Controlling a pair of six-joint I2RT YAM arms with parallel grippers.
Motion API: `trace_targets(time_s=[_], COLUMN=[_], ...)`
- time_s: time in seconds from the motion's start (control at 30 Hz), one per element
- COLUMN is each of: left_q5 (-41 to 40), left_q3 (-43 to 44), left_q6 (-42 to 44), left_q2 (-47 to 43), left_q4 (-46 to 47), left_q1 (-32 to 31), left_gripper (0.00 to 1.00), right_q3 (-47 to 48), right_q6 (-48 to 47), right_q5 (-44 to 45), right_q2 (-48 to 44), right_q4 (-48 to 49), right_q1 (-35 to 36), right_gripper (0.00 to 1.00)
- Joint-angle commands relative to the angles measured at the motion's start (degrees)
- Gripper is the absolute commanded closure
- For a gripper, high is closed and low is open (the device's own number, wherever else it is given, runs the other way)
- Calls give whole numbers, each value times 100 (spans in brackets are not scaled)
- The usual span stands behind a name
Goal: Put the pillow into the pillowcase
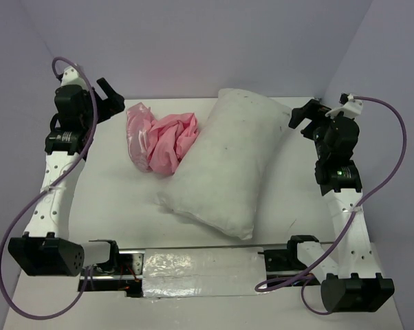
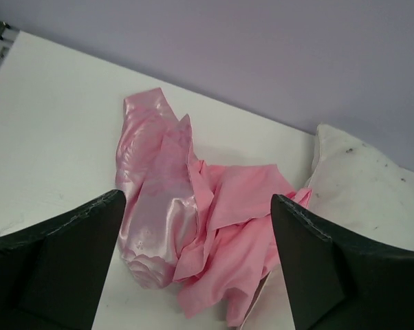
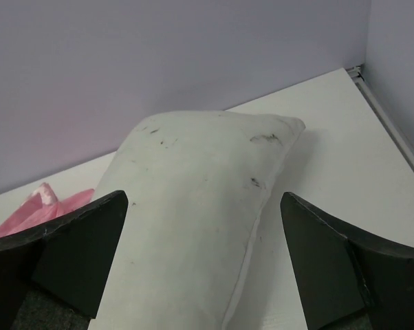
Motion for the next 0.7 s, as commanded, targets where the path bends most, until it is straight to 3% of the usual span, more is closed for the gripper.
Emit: trace_targets(time_s=[0.0, 0.07, 0.3, 0.37, 0.43, 0.53, 0.67], left_q5=[268, 224, 109, -14, -57, -58, 249], left_q3=[280, 298, 649, 895, 1175, 1589, 1739], left_q6=[-190, -260, -278, -260, -216, -199, -138], left_q2=[159, 370, 1388, 1670, 2135, 2811, 3313], left_q4=[-191, -296, -666, -823, -972, -1149, -1202], left_q1=[17, 17, -79, -262, -317, -343, -439], left_gripper=[1, 1, 1, 1, 1, 1, 1], right_q3=[45, 35, 738, 1043, 1360, 2237, 3335], right_q6=[-66, -152, -734, -856, -1215, -1594, -1848], right_q5=[-237, -376, -2448, -2181, -1209, -940, -256], right_q2=[-149, -184, 641, 1061, 1431, 2632, 4047], right_q4=[118, 118, -541, -593, -857, -972, -1575], right_q1=[16, 24, 147, 663, 1691, 2894, 3714], right_gripper=[0, 0, 0, 0, 0, 0, 0])
